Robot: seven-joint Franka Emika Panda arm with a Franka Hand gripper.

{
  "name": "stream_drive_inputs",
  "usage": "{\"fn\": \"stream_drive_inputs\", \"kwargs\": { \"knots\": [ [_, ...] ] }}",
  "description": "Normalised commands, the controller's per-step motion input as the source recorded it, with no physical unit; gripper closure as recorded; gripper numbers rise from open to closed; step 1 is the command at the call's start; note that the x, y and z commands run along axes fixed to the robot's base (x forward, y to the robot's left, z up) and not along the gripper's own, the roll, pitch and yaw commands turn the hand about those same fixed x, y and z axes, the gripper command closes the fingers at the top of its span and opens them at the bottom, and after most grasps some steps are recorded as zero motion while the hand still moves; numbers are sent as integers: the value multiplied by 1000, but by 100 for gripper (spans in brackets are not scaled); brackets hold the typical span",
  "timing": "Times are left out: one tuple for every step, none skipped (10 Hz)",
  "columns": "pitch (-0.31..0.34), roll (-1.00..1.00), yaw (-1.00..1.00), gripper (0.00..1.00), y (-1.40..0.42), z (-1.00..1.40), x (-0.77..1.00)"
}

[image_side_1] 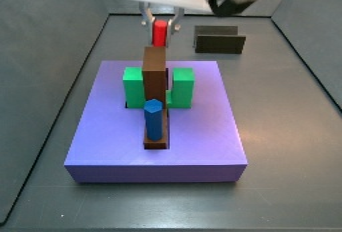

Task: Pick up the red object. Move up. Move to above the board. Insert the red object.
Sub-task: Insert the red object.

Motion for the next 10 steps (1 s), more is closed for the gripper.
{"fn": "stream_drive_inputs", "kwargs": {
  "knots": [
    [-37, 0, -6, 100, 0, -377, 6],
    [-27, 0, -3, 100, 0, -371, 69],
    [-26, 0, 0, 100, 0, -400, 9],
    [-40, 0, 0, 100, 0, -454, 0],
    [-47, 0, -3, 100, 0, -540, 0],
    [0, 0, -100, 100, 134, -197, 383],
    [0, 30, -57, 100, 243, -157, 469],
    [0, 74, 0, 100, 0, -363, 163],
    [-6, 90, 0, 100, -34, -451, -20],
    [-6, 110, 0, 100, -57, -349, -306]
  ]
}}
